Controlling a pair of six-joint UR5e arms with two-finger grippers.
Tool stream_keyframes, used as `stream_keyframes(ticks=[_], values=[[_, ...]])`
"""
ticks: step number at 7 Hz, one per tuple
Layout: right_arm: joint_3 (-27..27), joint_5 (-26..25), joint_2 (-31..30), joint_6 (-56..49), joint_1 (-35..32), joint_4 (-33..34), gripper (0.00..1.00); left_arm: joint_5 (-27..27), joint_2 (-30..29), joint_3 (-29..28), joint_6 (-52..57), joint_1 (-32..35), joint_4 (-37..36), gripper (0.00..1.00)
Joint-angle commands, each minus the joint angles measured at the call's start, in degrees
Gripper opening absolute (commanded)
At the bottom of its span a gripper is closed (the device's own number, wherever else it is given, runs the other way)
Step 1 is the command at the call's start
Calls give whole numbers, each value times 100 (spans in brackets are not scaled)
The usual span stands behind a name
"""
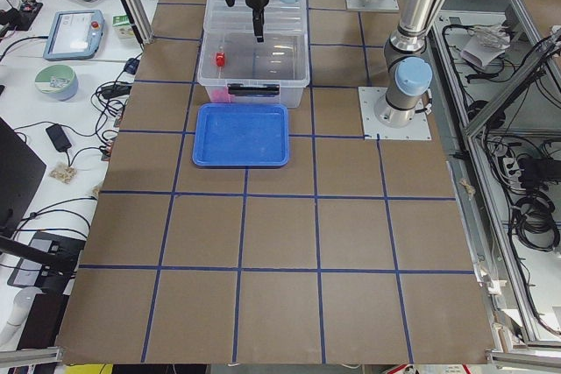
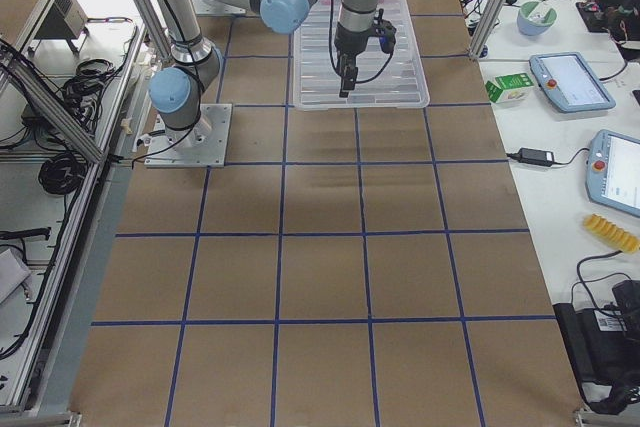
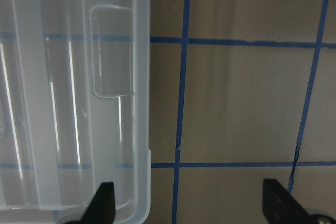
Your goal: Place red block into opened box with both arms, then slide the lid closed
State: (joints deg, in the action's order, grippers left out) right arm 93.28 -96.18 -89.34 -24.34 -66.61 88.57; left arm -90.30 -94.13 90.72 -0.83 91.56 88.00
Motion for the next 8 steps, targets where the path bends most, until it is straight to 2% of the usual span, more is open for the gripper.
stream_keyframes(ticks=[1, 2, 4, 6, 8], values=[[784, -162, 196, -53, 342, 919, 100, 12, 437, -125, 73, 152, 244, 100], [910, -321, 389, -45, 368, 1291, 100, 56, 474, -151, 74, 82, 209, 100], [911, -217, 391, -1, 359, 1295, 100, 30, 335, -282, 65, 21, 331, 100], [946, 228, 435, 17, 315, 1426, 99, -40, 289, -441, 39, 47, 428, 100], [946, 363, 453, 436, 150, 1401, 98, -40, 324, -397, 39, 55, 419, 100]])
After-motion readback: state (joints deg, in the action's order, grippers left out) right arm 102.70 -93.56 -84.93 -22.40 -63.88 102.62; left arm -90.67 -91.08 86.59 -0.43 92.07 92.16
